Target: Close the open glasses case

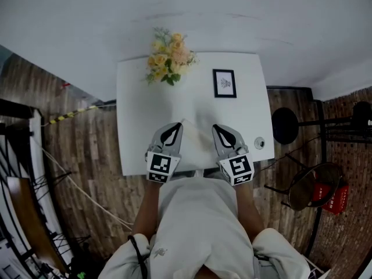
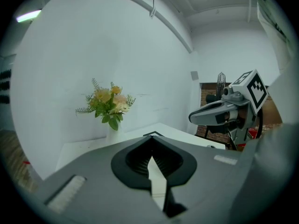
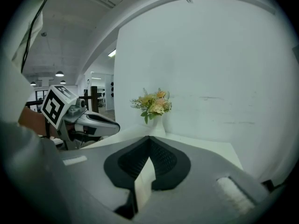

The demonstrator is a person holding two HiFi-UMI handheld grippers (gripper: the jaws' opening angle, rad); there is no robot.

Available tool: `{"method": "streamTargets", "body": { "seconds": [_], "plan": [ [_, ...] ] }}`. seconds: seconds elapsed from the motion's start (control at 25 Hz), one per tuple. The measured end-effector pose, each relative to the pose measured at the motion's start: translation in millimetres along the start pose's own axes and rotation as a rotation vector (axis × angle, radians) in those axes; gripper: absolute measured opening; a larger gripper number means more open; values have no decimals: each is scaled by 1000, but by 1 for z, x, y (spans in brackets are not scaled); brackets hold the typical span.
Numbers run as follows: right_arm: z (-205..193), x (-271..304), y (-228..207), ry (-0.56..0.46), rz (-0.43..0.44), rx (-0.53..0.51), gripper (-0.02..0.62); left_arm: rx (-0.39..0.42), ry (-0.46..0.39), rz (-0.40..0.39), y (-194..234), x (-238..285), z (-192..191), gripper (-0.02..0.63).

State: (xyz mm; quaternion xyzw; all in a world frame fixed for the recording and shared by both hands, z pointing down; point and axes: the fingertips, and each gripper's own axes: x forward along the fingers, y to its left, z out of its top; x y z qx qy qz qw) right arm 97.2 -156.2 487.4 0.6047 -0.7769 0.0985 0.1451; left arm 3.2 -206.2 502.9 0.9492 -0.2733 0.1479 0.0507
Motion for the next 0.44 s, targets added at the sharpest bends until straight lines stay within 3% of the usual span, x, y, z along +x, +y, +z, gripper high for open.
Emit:
{"method": "streamTargets", "body": {
  "seconds": [0.44],
  "plan": [
    [14, 1, -2, -37, -20, -8, 3, 25, -48, -2, 3, -1, 18, 20]
  ]
}}
